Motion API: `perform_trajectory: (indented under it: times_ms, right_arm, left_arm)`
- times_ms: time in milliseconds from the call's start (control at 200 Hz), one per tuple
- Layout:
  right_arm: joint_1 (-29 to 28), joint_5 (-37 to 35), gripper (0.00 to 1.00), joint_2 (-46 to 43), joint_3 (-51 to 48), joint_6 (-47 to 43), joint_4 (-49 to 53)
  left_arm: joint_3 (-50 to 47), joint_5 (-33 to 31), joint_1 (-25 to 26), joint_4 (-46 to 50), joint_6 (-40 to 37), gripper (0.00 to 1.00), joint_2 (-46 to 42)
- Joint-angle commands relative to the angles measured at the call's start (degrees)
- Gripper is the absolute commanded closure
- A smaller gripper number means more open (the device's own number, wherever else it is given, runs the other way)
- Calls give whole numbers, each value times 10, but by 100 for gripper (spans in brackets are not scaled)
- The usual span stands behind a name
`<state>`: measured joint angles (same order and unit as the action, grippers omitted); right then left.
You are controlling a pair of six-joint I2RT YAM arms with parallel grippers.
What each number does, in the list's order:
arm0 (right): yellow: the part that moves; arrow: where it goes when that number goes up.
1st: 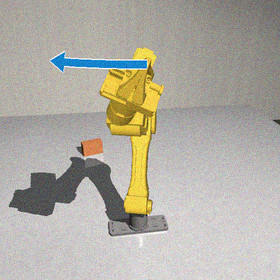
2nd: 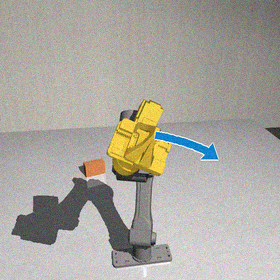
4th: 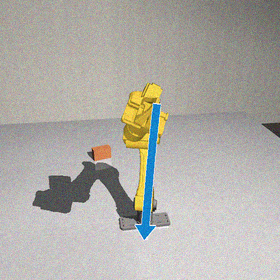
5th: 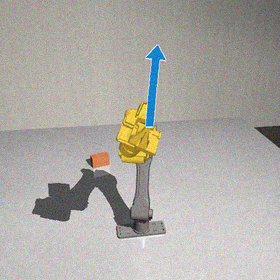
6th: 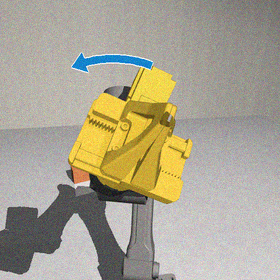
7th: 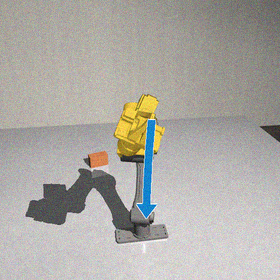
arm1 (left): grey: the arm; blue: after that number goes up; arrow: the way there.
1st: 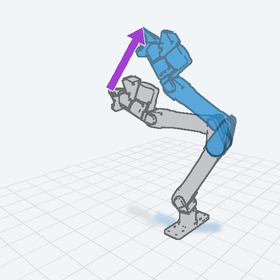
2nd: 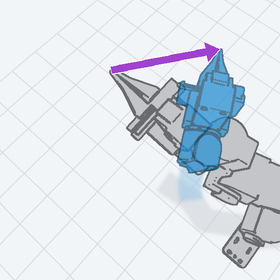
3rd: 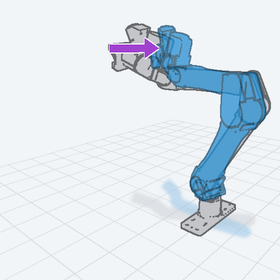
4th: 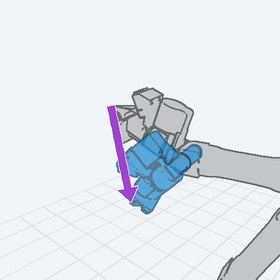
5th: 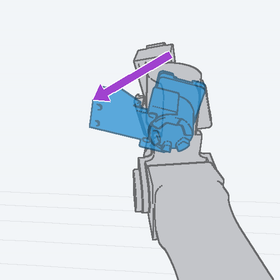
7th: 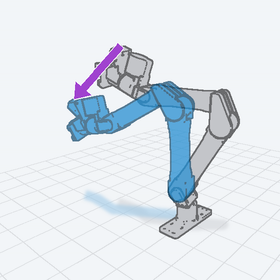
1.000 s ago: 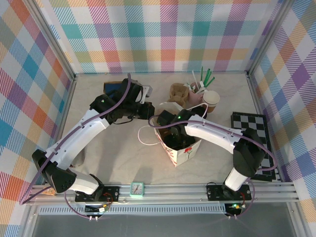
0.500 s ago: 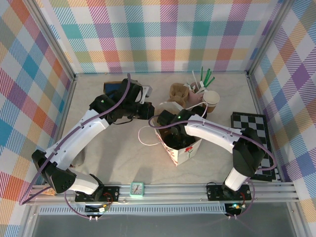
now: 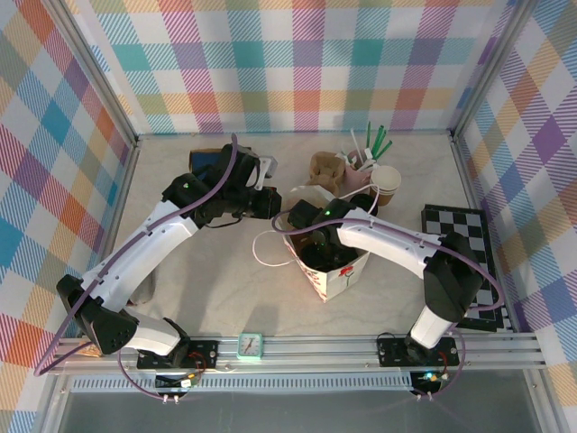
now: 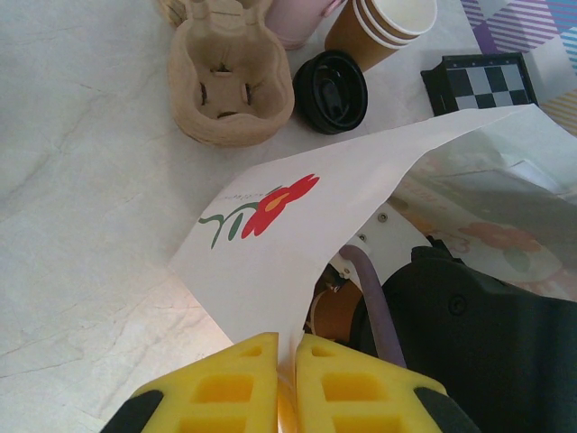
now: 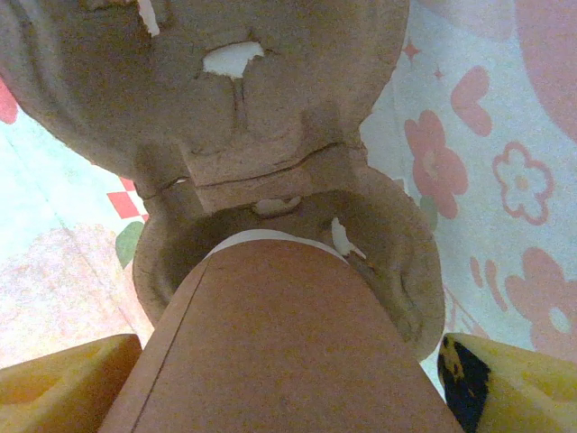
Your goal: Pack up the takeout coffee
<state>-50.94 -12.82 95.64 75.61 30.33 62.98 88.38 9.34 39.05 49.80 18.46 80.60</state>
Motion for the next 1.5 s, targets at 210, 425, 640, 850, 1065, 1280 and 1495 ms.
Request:
perform_trajectory:
  times_ms: [210, 425, 640, 850, 1065, 1280, 1495]
  right_arm:
    - [7, -5, 71, 10, -4, -10, 3]
    - [7, -3, 71, 6, -5, -11, 0]
    - [18, 47, 71, -3, -13, -24, -24]
    - [25, 54, 71, 3, -10, -33, -24]
    - [26, 48, 71, 2, -6, -35, -18]
    - [27, 39, 71, -2, 2, -39, -12]
    - [38, 46, 71, -12, 2, -45, -15]
  left_arm:
    - [1, 20, 9, -2, 5, 88, -19]
    - [0, 31, 9, -9, 5, 86, -18]
    - [9, 31, 9, -7, 6, 67, -4]
    - [35, 27, 10, -1, 4, 61, 16]
    - [49, 30, 10, 0, 1, 62, 37]
    - [53, 27, 10, 5, -2, 67, 52]
    - [58, 24, 11, 14, -5, 70, 62]
